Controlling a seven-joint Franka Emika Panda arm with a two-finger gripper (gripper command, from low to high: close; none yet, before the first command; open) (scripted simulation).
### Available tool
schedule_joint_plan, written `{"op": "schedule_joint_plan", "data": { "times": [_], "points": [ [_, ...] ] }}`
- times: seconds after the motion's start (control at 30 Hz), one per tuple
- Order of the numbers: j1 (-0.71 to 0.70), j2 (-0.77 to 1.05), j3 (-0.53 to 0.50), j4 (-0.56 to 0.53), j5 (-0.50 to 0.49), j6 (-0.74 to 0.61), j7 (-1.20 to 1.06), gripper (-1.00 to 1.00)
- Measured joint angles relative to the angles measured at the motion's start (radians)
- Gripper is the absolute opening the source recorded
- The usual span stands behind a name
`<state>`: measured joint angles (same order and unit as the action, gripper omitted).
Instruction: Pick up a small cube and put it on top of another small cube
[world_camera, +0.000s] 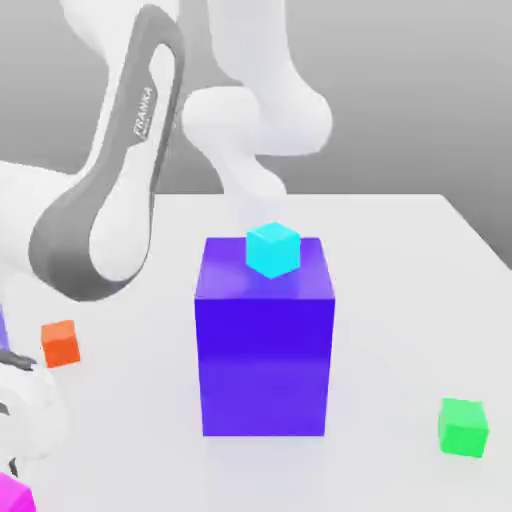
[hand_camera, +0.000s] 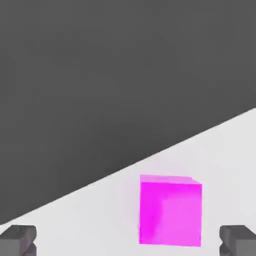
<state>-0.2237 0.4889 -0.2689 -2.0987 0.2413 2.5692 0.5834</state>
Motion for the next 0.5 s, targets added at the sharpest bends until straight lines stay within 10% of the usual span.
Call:
{"op": "schedule_joint_plan", "data": {
  "times": [0.1,0.13,0.5],
  "points": [
    [-0.033,0.108,0.036,0.026,0.034,0.074,-0.024,0.00],
    [-0.041,0.132,0.045,0.032,0.041,0.091,-0.030,-1.00],
    [-0.004,0.010,0.010,-0.002,-0.005,0.003,0.000,-1.00]
  ]
}}
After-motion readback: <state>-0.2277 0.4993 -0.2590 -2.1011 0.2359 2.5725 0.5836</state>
